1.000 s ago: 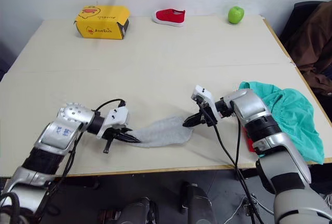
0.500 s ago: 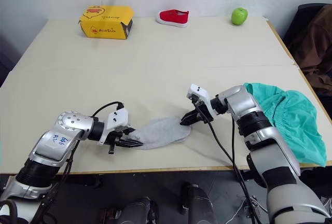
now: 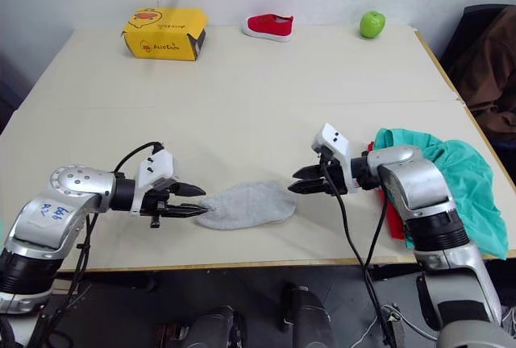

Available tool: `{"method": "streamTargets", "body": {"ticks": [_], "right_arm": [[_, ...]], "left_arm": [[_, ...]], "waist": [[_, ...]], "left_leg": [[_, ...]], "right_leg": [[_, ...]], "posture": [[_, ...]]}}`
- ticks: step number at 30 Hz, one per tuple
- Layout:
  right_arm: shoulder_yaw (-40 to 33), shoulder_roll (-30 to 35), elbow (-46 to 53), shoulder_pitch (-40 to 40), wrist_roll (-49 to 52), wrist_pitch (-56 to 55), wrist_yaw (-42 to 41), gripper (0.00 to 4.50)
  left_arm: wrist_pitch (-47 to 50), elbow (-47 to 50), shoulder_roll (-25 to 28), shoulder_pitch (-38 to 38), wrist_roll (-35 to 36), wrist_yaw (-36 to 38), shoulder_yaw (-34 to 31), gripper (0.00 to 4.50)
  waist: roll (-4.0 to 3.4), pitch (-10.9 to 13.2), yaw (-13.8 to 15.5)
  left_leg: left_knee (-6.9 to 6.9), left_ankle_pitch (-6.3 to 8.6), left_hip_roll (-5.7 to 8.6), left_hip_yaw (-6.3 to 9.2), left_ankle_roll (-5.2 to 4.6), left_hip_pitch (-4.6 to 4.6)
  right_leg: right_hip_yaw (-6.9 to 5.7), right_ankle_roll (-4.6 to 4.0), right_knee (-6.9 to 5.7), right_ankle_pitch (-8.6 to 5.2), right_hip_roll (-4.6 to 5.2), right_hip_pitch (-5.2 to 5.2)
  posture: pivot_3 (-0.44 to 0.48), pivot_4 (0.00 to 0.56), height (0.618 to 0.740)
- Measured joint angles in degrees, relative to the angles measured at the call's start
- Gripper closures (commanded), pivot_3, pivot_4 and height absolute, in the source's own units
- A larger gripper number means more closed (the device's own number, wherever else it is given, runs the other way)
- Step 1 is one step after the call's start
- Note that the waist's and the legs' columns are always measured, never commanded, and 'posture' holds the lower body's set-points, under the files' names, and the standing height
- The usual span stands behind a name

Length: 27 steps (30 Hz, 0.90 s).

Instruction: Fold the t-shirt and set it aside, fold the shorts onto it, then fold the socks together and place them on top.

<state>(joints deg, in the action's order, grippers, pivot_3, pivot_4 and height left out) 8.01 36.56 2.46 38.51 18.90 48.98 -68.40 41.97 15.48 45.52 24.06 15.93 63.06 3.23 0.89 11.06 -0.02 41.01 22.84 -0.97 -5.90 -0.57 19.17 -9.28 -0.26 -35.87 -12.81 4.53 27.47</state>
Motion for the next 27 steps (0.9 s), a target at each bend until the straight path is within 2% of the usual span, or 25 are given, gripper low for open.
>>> {"method": "streamTargets", "body": {"ticks": [4, 5, 13, 20, 23, 27], "right_arm": [[0.0, -0.5, 5.2, -1.7, 2.0, 0.3, 2.7, 4.50], [0.0, -0.8, 6.1, -2.0, 2.1, 0.4, 3.4, 4.50], [3.6, -2.9, 10.2, -6.9, 1.9, -2.9, 8.1, 4.50], [6.7, -3.4, 8.3, -8.8, -1.7, -7.9, 12.0, 4.50], [7.1, -3.8, 5.8, -9.0, -3.0, -9.1, 13.3, 4.50], [7.1, -3.8, 4.9, -9.0, -3.1, -10.2, 13.6, 4.50]], "left_arm": [[-0.8, -0.1, -0.1, 0.5, 0.8, -0.2, 0.1, 4.31], [-1.1, -0.2, -0.4, 0.7, 1.1, -0.3, 0.1, 4.47], [-0.2, 0.6, -2.0, 3.6, 7.6, 0.5, -0.5, 4.47], [-6.5, -6.7, -2.6, 6.6, 0.0, -5.5, 3.1, 4.47], [-6.5, -7.3, -3.3, 6.6, 0.5, -5.3, 3.6, 3.84], [-5.1, -7.0, -3.0, 6.5, 2.1, -3.9, 3.6, 2.63]], "waist": [[0.00, 0.0, 0.0], [0.00, 0.0, 0.0], [0.00, 0.0, 0.1], [0.00, 0.0, 0.0], [0.00, 0.0, 0.0], [0.00, 0.0, 0.0]], "left_leg": [[-0.01, 0.00, 0.00, -0.01, 0.00, -0.01], [-0.01, 0.00, 0.00, 0.00, 0.00, -0.01], [-0.01, 0.00, 0.02, 0.00, 0.00, -0.01], [-0.04, 0.00, 0.02, -0.03, 0.00, -0.03], [-0.03, 0.00, 0.01, -0.03, 0.00, 0.01], [-0.03, 0.00, 0.01, -0.02, 0.00, -0.01]], "right_leg": [[0.01, 0.00, 0.01, 0.00, 0.00, -0.01], [0.00, 0.00, 0.01, 0.00, 0.00, -0.01], [0.01, 0.00, 0.02, 0.00, -0.01, -0.02], [0.01, 0.00, 0.02, 0.00, -0.03, -0.02], [0.01, 0.00, 0.03, 0.00, -0.03, 0.01], [0.01, 0.00, 0.02, 0.00, -0.03, -0.01]], "posture": [[0.000, 0.150, 0.740], [0.000, 0.150, 0.740], [0.000, 0.150, 0.740], [0.000, 0.150, 0.740], [0.000, 0.150, 0.740], [0.000, 0.150, 0.740]]}}
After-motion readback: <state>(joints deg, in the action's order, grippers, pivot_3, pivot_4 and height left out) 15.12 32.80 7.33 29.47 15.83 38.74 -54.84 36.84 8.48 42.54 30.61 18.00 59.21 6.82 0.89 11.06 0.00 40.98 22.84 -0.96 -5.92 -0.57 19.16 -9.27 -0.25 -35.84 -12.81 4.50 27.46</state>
